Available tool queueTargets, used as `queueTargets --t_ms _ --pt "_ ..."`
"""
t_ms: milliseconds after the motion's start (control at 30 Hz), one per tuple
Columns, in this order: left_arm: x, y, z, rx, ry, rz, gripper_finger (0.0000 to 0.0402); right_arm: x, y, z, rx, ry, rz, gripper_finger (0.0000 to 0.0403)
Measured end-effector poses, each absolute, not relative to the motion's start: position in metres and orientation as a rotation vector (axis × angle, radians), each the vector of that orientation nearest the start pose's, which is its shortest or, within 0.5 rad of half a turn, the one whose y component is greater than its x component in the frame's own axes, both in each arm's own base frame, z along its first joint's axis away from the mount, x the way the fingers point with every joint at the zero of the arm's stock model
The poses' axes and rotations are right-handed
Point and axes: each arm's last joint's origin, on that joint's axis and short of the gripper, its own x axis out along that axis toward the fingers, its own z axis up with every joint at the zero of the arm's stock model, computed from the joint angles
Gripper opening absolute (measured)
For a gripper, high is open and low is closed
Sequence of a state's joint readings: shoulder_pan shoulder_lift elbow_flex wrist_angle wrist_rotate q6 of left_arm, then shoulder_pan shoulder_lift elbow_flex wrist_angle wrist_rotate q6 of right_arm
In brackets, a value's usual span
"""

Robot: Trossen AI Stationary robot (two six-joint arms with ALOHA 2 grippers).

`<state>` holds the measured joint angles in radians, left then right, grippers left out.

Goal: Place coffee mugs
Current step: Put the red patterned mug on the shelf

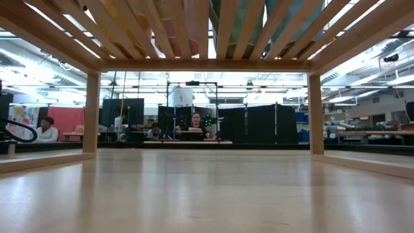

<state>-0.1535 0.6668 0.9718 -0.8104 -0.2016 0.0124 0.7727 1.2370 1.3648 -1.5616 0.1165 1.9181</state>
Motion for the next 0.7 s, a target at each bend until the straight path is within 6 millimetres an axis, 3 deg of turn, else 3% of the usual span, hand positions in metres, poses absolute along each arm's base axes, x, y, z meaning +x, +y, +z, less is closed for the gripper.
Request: queueTargets --t_ms 267,700 --pt "0.114 -0.012 0.355 0.094 0.454 0.045 0.0114 0.117 0.136 0.318 0.919 1.432 -0.898 0.0090" --pt "0.114 -0.012 0.355 0.093 0.456 0.045 0.0114 0.095 0.146 0.284 0.911 1.423 -1.123 0.0090"
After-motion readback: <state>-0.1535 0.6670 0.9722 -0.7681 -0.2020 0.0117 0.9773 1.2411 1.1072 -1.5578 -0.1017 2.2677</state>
